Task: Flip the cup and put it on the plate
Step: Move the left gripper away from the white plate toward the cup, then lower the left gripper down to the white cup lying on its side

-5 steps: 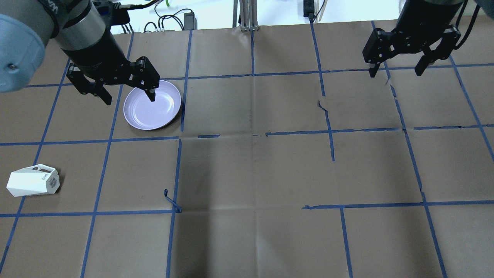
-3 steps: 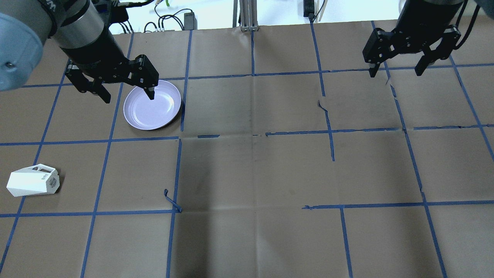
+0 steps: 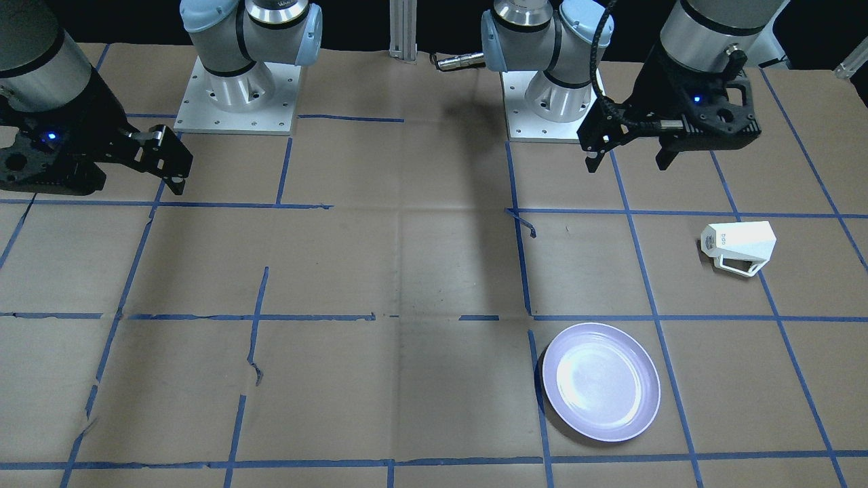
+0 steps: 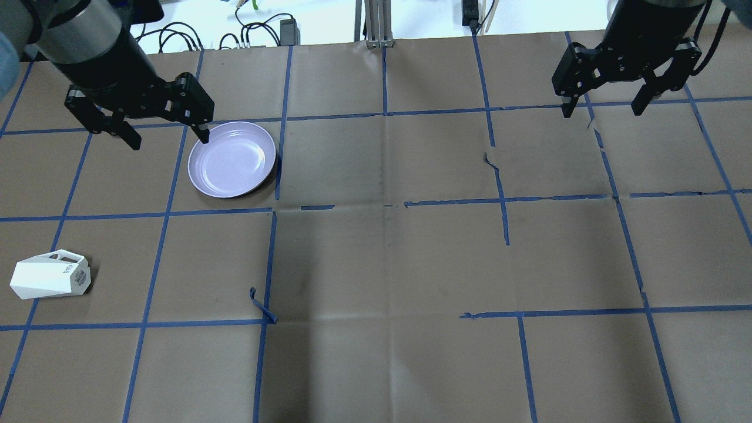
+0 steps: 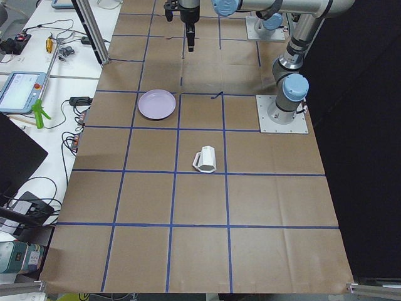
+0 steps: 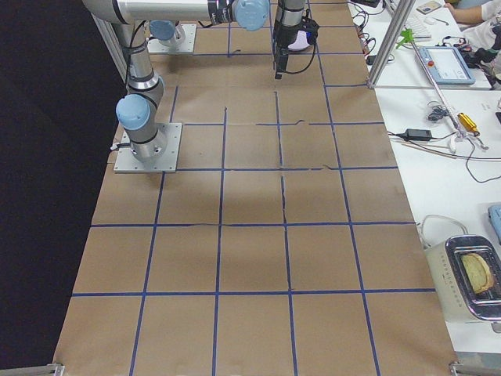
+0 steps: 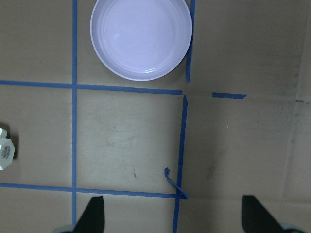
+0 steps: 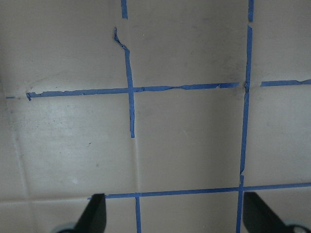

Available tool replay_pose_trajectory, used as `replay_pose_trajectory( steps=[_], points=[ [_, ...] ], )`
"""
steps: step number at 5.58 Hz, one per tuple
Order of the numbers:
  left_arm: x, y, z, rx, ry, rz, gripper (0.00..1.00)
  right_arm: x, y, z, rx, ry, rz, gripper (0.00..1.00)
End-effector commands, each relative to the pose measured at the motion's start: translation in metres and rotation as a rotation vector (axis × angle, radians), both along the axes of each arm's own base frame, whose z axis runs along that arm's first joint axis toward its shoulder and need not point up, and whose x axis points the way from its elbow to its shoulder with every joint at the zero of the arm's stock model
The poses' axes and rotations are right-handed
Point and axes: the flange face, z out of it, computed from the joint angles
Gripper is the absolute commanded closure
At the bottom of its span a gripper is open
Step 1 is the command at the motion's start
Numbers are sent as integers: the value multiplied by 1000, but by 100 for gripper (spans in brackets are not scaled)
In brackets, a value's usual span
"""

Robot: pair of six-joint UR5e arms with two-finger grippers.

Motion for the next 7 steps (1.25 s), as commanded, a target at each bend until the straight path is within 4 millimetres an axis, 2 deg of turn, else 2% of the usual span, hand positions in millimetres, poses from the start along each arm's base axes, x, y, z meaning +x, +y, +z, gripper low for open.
replay_pose_trajectory(
  steps=[1,3,4,5,6,7],
  points=[
    [67,20,11,39,7,17,1,0,0,0,0,0,0,0],
    [149,42,13,37,22,-86,1,0,0,0,0,0,0,0],
    [198,53,3,48,45,-113,2,0,0,0,0,0,0,0],
    [260,65,-7,45,77,-158,2,0,0,0,0,0,0,0],
    [296,71,-18,26,117,-173,2,0,0,0,0,0,0,0],
    [328,58,-42,42,167,-182,2,0,0,0,0,0,0,0]
  ],
)
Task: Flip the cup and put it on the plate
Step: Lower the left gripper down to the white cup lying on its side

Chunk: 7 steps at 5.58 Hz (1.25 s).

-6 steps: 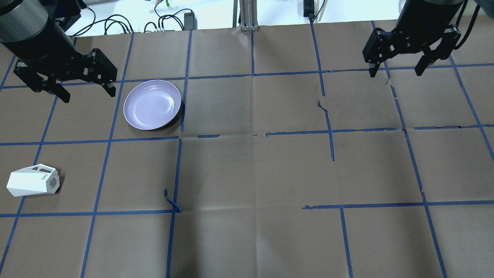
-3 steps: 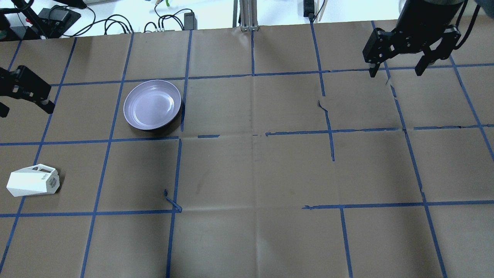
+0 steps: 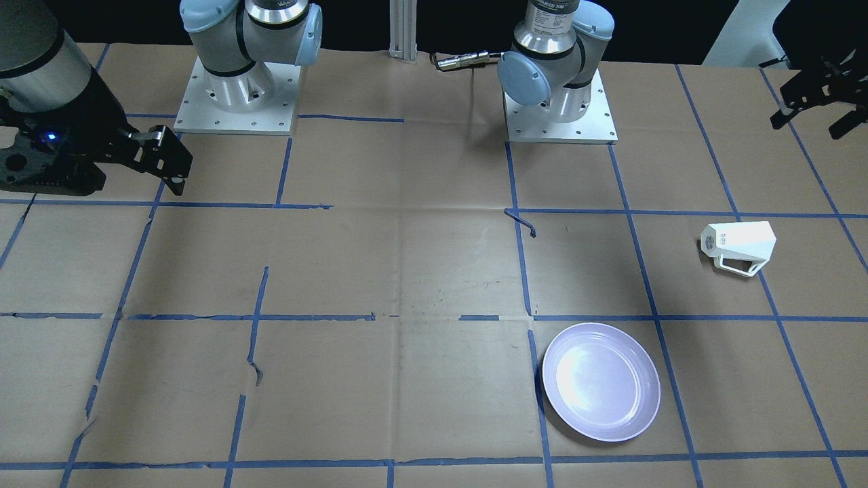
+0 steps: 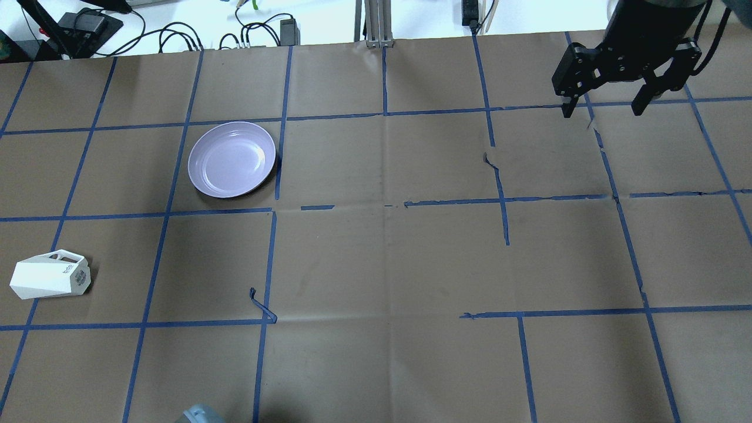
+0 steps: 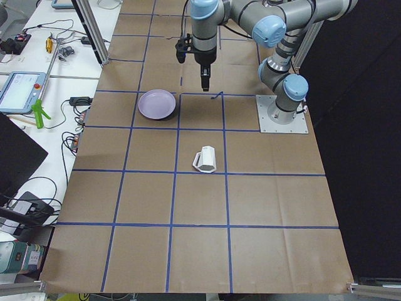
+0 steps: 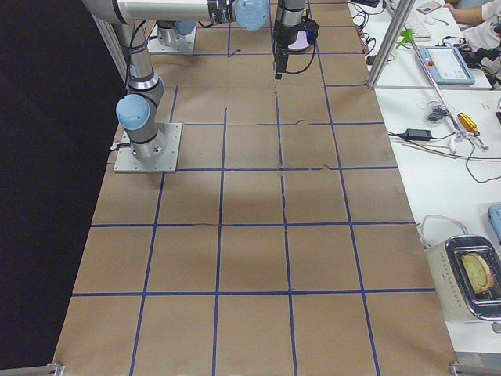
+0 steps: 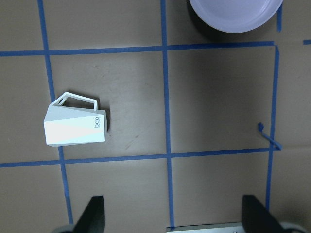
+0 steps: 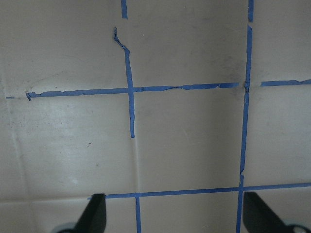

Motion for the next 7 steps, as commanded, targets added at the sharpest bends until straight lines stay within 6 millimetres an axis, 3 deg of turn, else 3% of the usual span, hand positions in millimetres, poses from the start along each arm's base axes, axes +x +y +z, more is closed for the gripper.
replay_pose_trajectory(
  steps=[1,3,6,7],
  points=[
    [69,-9,-49,37,75,21,2,0,0,0,0,0,0,0],
    [120,-16,-101,40,119,-31,2,0,0,0,0,0,0,0],
    [161,-24,-178,12,267,-41,2,0,0,0,0,0,0,0],
    [182,-17,-205,2,316,-26,2,0,0,0,0,0,0,0]
  ],
)
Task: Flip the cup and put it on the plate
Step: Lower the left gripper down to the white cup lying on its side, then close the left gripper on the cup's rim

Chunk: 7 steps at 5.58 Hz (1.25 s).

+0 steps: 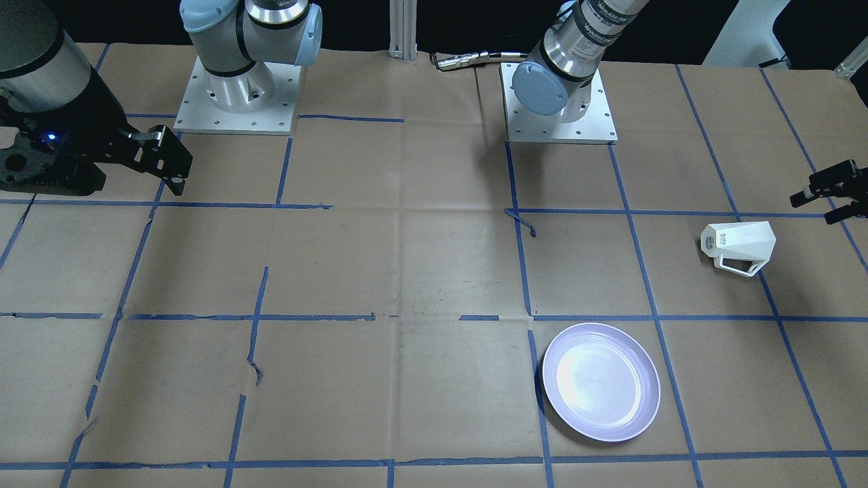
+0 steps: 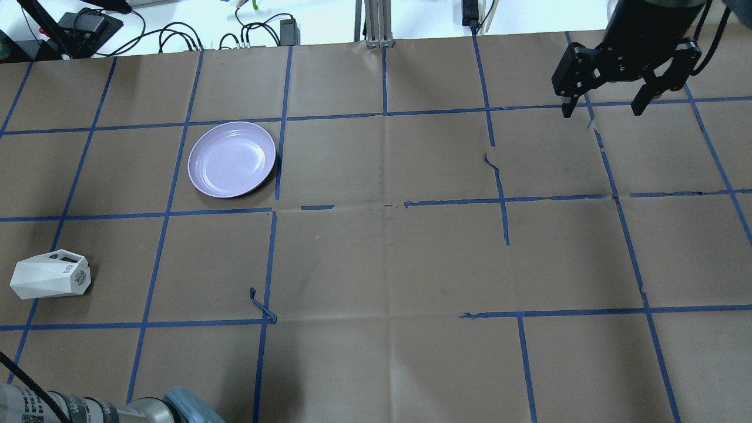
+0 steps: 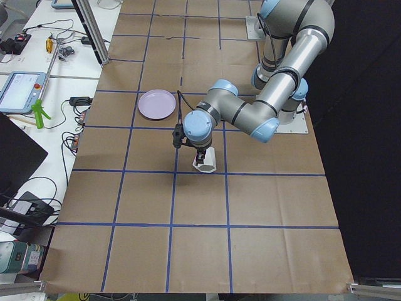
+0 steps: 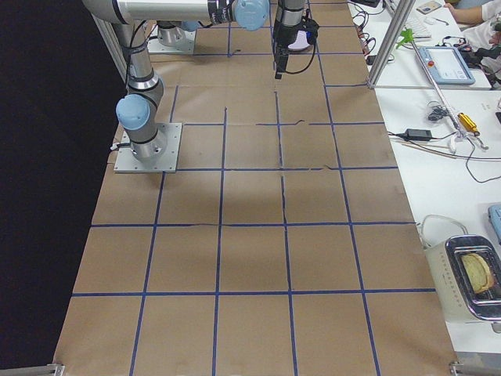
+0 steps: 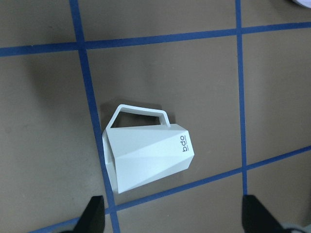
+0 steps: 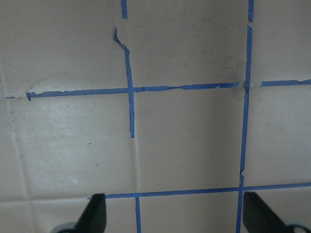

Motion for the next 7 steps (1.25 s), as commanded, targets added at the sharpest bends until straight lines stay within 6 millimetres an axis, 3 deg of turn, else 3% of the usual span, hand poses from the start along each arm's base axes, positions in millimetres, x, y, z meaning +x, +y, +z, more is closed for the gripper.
replay_pose_trajectory(
  steps=[1,3,5,6,7],
  points=[
    [34,5,-52,-62,85,3,2,0,0,0,0,0,0,0],
    [50,16,-95,-85,191,20,2,0,0,0,0,0,0,0],
    [36,30,-122,-41,333,9,4,0,0,0,0,0,0,0],
    [32,32,-125,-35,361,15,13,0,0,0,0,0,0,0],
    [30,31,-124,-45,367,-4,49,0,0,0,0,0,0,0]
  ],
)
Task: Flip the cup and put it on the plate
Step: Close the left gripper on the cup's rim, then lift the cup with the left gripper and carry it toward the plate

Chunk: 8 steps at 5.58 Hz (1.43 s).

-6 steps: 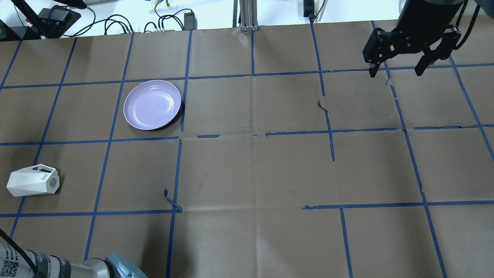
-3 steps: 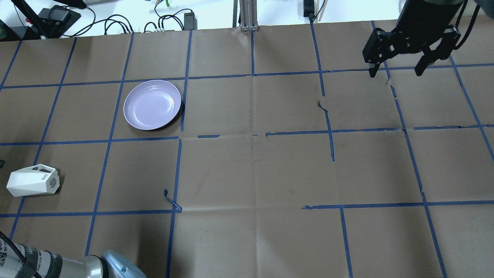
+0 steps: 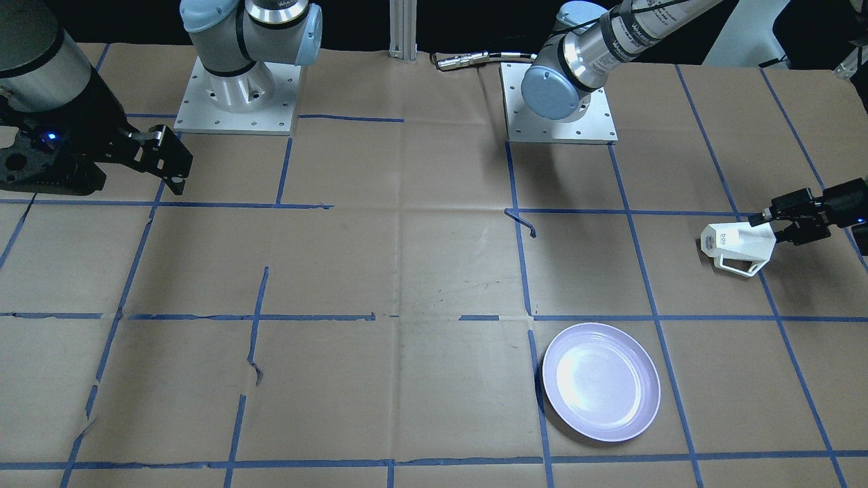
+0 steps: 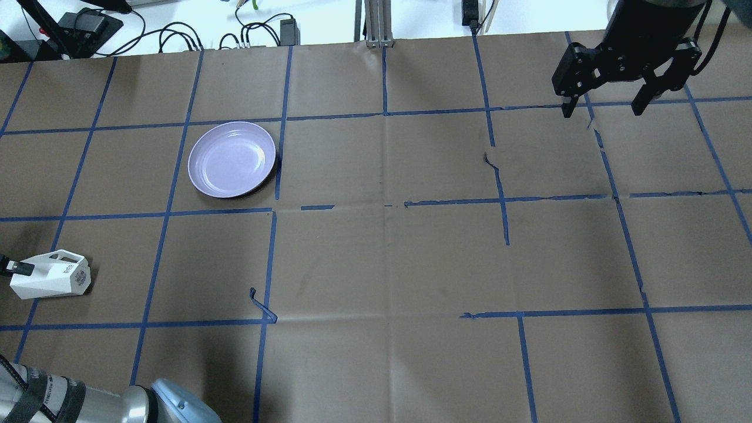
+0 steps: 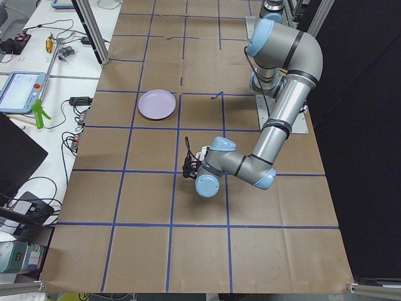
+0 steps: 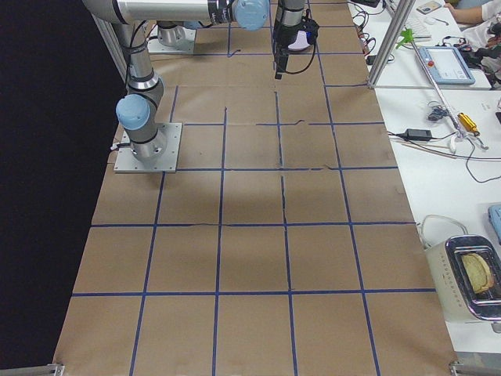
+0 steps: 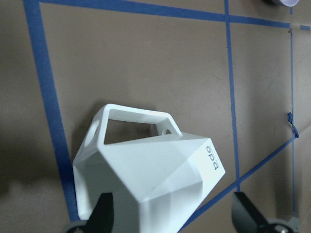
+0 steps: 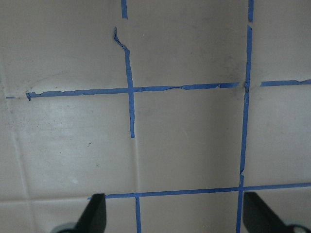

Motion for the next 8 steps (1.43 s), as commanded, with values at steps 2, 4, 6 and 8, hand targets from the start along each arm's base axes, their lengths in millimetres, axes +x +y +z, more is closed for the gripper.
replay_pose_trajectory(
  steps=[2,4,6,8],
  points=[
    [-8,-4,15,-34,4,-25,100,0,0,0,0,0,0,0],
    [-21,-9,44,-47,20,0,100,0,0,0,0,0,0,0],
    [-55,-33,97,-40,-64,-3,100,0,0,0,0,0,0,0],
    [-126,-67,156,-47,-171,-52,100,0,0,0,0,0,0,0]
  ],
)
